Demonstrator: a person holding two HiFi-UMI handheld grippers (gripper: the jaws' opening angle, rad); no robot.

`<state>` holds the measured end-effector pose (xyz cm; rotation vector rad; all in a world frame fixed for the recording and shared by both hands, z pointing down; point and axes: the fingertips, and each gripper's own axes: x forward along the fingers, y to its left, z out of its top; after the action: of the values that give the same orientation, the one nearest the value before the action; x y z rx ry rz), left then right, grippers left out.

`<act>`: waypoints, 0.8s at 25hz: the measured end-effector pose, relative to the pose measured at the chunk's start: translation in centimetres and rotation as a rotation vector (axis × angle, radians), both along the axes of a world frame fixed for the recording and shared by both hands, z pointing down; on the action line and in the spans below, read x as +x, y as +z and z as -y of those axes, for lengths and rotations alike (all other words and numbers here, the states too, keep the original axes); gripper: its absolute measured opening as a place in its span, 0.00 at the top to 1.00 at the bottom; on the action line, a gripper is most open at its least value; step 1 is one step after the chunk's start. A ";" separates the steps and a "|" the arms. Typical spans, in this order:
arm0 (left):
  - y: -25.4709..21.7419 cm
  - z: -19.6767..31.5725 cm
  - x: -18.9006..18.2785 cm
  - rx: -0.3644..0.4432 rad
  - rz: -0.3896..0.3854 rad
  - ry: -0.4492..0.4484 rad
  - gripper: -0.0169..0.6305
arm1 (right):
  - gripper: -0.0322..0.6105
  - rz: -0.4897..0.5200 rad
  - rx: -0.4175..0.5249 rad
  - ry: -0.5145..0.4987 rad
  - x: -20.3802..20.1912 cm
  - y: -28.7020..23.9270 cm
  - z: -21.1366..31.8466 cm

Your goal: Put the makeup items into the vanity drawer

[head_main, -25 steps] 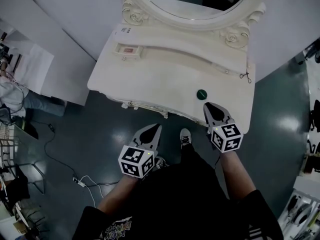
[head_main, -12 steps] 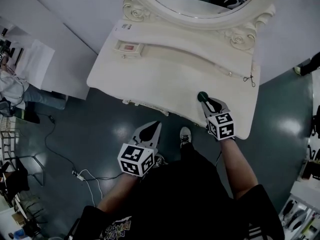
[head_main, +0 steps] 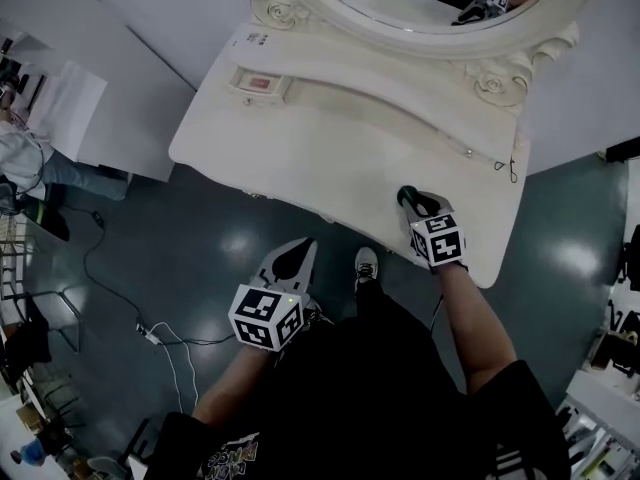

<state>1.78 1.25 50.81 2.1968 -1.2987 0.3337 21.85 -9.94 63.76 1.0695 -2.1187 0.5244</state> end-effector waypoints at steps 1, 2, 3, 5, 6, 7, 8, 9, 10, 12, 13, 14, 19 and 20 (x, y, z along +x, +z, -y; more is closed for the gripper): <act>0.1 0.1 -0.1 -0.005 0.000 -0.002 0.96 | 0.79 -0.005 -0.011 0.000 0.0 0.3 0.1; 0.2 0.1 -0.1 -0.009 0.000 -0.003 0.96 | 0.79 -0.008 -0.022 0.002 0.0 0.6 0.1; 0.3 0.2 -0.2 -0.013 0.000 -0.004 0.96 | 0.79 -0.011 -0.033 0.005 0.0 0.9 0.1; 0.5 0.3 -0.4 -0.017 0.000 -0.007 0.96 | 0.79 -0.014 -0.046 0.009 -0.1 1.4 0.0; 0.5 0.3 -0.5 -0.018 0.001 -0.008 0.96 | 0.79 -0.013 -0.048 0.013 -0.1 1.6 0.0; 0.6 0.4 -0.7 -0.019 0.003 -0.008 0.96 | 0.79 -0.011 -0.049 0.018 -0.1 1.6 0.0; 0.6 0.5 -0.8 -0.020 0.003 -0.008 0.96 | 0.80 -0.009 -0.051 0.022 0.0 1.7 0.0; 0.6 0.5 -0.9 -0.020 0.004 -0.008 0.96 | 0.80 -0.008 -0.053 0.024 -0.1 1.7 0.0; 0.6 0.6 -1.0 -0.020 0.004 -0.006 0.96 | 0.80 -0.008 -0.056 0.025 -0.1 1.7 0.0; 0.6 0.6 -1.0 -0.020 0.005 -0.001 0.96 | 0.81 -0.008 -0.062 0.026 -0.1 1.8 0.0; 0.5 0.7 -1.1 -0.019 0.005 0.002 0.96 | 0.81 -0.009 -0.064 0.027 -0.1 1.8 0.0; 0.5 0.7 -1.1 -0.018 0.005 0.004 0.96 | 0.81 -0.011 -0.065 0.026 -0.1 1.8 0.0; 0.3 0.9 -1.1 -0.014 0.006 0.009 0.96 | 0.83 -0.015 -0.066 0.037 0.1 1.8 0.1; 0.2 0.8 -1.2 -0.014 0.006 0.009 0.96 | 0.84 -0.016 -0.065 0.041 0.2 1.8 0.1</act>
<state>0.59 0.41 51.03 2.1922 -1.2860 0.3520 22.05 -10.07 65.53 1.0788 -2.0555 0.5982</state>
